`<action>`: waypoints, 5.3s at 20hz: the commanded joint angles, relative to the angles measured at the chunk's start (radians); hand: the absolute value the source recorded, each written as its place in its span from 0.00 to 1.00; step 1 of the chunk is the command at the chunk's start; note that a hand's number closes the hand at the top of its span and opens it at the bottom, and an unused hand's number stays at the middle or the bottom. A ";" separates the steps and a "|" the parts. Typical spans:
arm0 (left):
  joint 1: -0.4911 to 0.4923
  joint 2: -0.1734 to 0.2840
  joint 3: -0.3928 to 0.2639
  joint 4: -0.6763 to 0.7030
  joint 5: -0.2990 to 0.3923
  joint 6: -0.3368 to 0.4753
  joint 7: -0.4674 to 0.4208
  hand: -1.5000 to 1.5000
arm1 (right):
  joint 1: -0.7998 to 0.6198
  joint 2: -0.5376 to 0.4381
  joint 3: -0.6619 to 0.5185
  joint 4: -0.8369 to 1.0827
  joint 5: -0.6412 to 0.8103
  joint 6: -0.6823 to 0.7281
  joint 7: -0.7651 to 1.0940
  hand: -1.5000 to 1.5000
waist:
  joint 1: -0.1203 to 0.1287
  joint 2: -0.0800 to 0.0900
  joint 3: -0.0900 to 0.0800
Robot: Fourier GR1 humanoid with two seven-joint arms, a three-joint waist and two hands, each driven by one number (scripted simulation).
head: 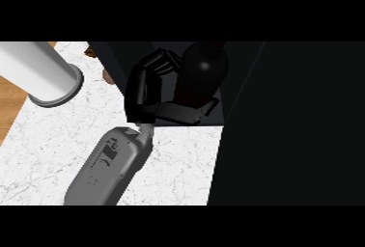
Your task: Pick up the wine, place it into the cabinet and close the cabinet
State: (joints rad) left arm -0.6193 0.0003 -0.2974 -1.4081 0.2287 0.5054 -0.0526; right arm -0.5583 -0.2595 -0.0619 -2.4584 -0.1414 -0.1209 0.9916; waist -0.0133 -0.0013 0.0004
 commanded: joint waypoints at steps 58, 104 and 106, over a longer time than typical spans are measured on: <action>-0.412 0.000 0.097 1.172 0.353 -0.069 -0.690 1.00 | -0.047 0.047 -0.036 0.035 -0.120 0.044 -0.035 0.00 | -0.045 0.019 -0.001; -0.325 0.000 0.220 1.313 0.456 -0.209 -0.691 1.00 | -0.076 0.110 0.055 0.065 -0.114 0.063 -0.077 0.00 | -0.150 0.038 -0.005; -0.296 0.000 0.217 1.315 0.457 -0.239 -0.717 1.00 | -0.074 0.102 0.056 0.066 -0.111 0.077 -0.087 0.00 | -0.146 0.043 -0.005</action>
State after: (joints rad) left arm -0.9554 0.0003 -0.0774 -0.0907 0.6697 0.3067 -0.7544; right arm -0.6405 -0.1629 -0.0182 -2.3822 -0.2461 -0.0519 0.9154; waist -0.1473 0.0380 -0.0042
